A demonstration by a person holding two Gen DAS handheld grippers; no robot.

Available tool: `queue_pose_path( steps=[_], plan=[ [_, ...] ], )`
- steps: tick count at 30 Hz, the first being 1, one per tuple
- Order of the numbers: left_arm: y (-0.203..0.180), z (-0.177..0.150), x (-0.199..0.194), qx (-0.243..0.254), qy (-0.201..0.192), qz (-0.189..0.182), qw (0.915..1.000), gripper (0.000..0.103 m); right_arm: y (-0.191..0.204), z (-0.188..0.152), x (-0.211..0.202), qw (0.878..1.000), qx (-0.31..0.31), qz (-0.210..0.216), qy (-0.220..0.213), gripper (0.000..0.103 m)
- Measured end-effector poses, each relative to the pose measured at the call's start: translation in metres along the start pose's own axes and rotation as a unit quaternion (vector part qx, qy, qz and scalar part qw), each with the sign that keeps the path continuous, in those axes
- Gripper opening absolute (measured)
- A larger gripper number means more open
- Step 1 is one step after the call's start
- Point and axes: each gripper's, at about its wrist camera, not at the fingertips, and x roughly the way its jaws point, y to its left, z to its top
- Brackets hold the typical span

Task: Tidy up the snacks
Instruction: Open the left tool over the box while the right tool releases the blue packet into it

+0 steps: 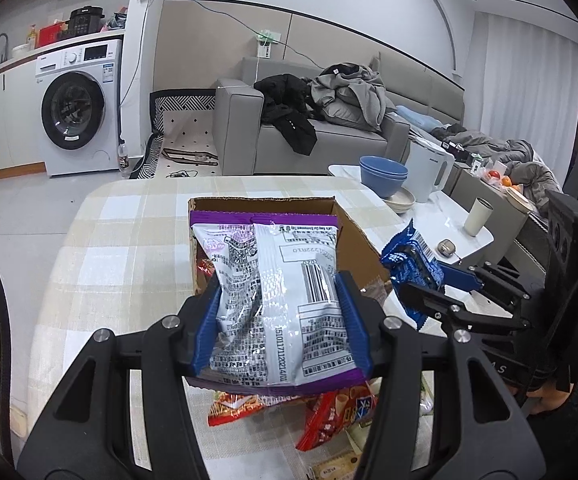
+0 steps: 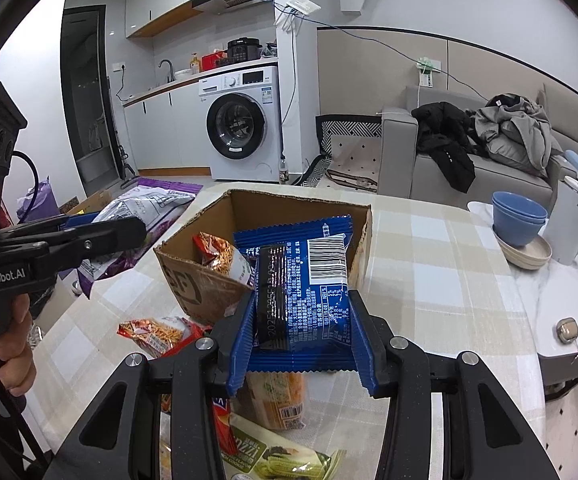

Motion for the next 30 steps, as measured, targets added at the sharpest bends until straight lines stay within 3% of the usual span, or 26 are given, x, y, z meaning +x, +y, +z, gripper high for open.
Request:
queue_pose_path(
  steps=[30],
  plan=[
    [0.023, 0.038, 0.104, -0.013, 0.011, 0.034, 0.9993, 0.051, -0.008, 0.033, 0.055, 1.0, 0.0, 0.003, 0.008, 0.044]
  ],
)
